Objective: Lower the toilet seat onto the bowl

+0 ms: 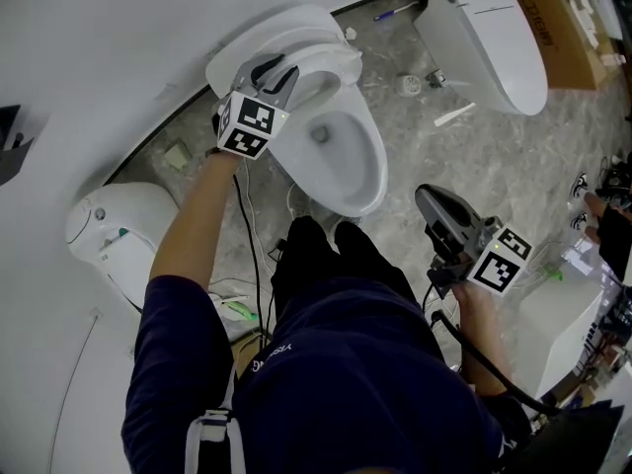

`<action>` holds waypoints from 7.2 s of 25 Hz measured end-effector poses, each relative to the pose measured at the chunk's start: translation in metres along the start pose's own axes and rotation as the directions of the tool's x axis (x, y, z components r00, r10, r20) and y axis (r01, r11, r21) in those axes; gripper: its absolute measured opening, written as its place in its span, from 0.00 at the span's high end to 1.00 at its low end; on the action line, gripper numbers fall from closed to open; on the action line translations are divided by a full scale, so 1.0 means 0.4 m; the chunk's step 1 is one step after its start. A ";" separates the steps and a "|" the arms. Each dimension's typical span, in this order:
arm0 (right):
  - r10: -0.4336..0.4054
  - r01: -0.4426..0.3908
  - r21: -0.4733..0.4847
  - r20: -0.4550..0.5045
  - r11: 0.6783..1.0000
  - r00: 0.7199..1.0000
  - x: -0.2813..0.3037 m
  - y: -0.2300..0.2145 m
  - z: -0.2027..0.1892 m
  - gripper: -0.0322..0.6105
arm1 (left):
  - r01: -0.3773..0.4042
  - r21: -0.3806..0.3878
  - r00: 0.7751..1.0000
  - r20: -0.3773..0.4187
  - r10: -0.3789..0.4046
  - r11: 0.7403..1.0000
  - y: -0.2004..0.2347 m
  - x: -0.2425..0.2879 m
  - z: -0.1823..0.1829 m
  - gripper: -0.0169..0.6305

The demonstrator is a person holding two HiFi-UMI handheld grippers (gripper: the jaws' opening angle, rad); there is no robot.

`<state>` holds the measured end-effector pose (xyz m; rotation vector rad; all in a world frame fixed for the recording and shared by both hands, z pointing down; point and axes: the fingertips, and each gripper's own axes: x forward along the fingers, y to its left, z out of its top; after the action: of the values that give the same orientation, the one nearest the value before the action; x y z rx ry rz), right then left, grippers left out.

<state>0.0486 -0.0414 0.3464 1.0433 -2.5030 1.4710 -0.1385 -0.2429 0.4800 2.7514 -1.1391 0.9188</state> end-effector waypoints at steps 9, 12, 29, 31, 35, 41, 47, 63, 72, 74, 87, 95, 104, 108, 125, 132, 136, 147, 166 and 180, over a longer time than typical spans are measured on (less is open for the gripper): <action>0.013 -0.014 0.020 0.028 1.000 1.000 -0.051 -0.002 -0.024 0.94 | 0.004 0.009 1.000 -0.008 -0.004 1.000 -0.068 -0.024 0.017 0.83; 0.014 -0.015 0.024 0.034 1.000 0.999 -0.060 -0.004 -0.032 0.94 | 0.013 0.012 1.000 -0.010 -0.013 1.000 -0.088 -0.028 0.014 0.83; 0.037 -0.039 0.030 0.053 0.999 0.998 -0.117 0.015 -0.080 0.94 | 0.071 0.116 0.997 -0.041 -0.066 0.991 -0.247 -0.070 0.021 0.83; 0.039 -0.041 0.032 0.058 0.999 0.998 -0.123 0.016 -0.084 0.94 | 0.070 0.121 0.997 -0.047 -0.064 0.990 -0.258 -0.073 0.019 0.83; 0.041 -0.044 0.038 0.066 0.998 0.997 -0.147 0.016 -0.092 0.94 | 0.094 0.127 0.994 -0.059 -0.087 0.987 -0.296 -0.080 0.022 0.83; 0.047 -0.051 0.044 0.077 0.998 0.996 -0.192 0.015 -0.092 0.94 | 0.123 0.139 0.991 -0.075 -0.114 0.983 -0.365 -0.088 0.045 0.83; 0.054 -0.058 0.055 0.082 0.997 0.995 -0.184 0.006 -0.108 0.94 | 0.170 0.133 0.984 -0.086 -0.159 0.976 -0.428 -0.092 0.024 0.82; 0.042 -0.049 0.077 0.091 0.996 0.995 -0.213 -0.028 -0.125 0.94 | 0.309 0.111 0.945 -0.146 -0.292 0.945 -0.584 -0.078 -0.031 0.80; 0.038 -0.045 0.082 0.087 0.996 0.995 -0.217 -0.038 -0.135 0.94 | 0.403 0.060 0.905 -0.177 -0.388 0.913 -0.666 -0.070 -0.067 0.75; 0.032 -0.040 0.085 0.088 0.996 0.996 -0.220 -0.043 -0.138 0.94 | 0.419 0.049 0.896 -0.184 -0.404 0.907 -0.679 -0.067 -0.076 0.73; 0.001 -0.010 0.113 0.080 0.994 0.997 -0.233 -0.078 -0.166 0.94 | 0.527 -0.045 0.826 -0.208 -0.523 0.849 -0.756 -0.042 -0.129 0.61; -0.016 0.006 0.128 0.072 0.992 0.997 -0.234 -0.096 -0.179 0.94 | 0.598 -0.097 0.765 -0.226 -0.603 0.796 -0.799 -0.035 -0.156 0.56; -0.035 0.025 0.152 0.063 0.988 0.997 -0.239 -0.118 -0.199 0.94 | 0.658 -0.191 0.692 -0.229 -0.685 0.728 -0.844 -0.024 -0.190 0.46; -0.046 0.037 0.157 0.055 0.987 0.997 -0.240 -0.125 -0.204 0.94 | 0.707 -0.257 0.610 -0.251 -0.752 0.659 -0.877 -0.024 -0.212 0.45; -0.064 0.055 0.195 0.037 0.979 0.997 -0.248 -0.156 -0.234 0.94 | 0.729 -0.320 0.542 -0.269 -0.796 0.604 -0.969 -0.033 -0.259 0.45; -0.069 0.062 0.217 0.025 0.974 0.997 -0.251 -0.169 -0.259 0.94 | 0.722 -0.291 0.556 -0.295 -0.777 0.627 -1.008 -0.023 -0.284 0.44; -0.075 0.068 0.227 0.022 0.972 0.997 -0.255 -0.179 -0.265 0.94 | 0.717 -0.278 0.557 -0.322 -0.765 0.639 -1.033 -0.015 -0.303 0.44; -0.080 0.077 0.258 0.000 0.963 0.997 -0.268 -0.201 -0.309 0.94 | 0.707 -0.255 0.571 -0.345 -0.745 0.660 -1.086 0.012 -0.338 0.44; -0.111 0.105 0.327 -0.001 0.939 0.994 -0.321 -0.259 -0.412 0.94 | 0.687 -0.216 0.562 -0.447 -0.696 0.694 -1.187 0.057 -0.458 0.41; -0.126 0.136 0.371 -0.052 0.918 0.991 -0.345 -0.302 -0.495 0.94 | 0.650 -0.144 0.586 -0.531 -0.613 0.746 -1.277 0.114 -0.573 0.41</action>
<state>0.1695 0.1492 0.4943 1.2032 -2.1291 1.9526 0.1031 0.1567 0.7923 2.3356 0.0032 1.4648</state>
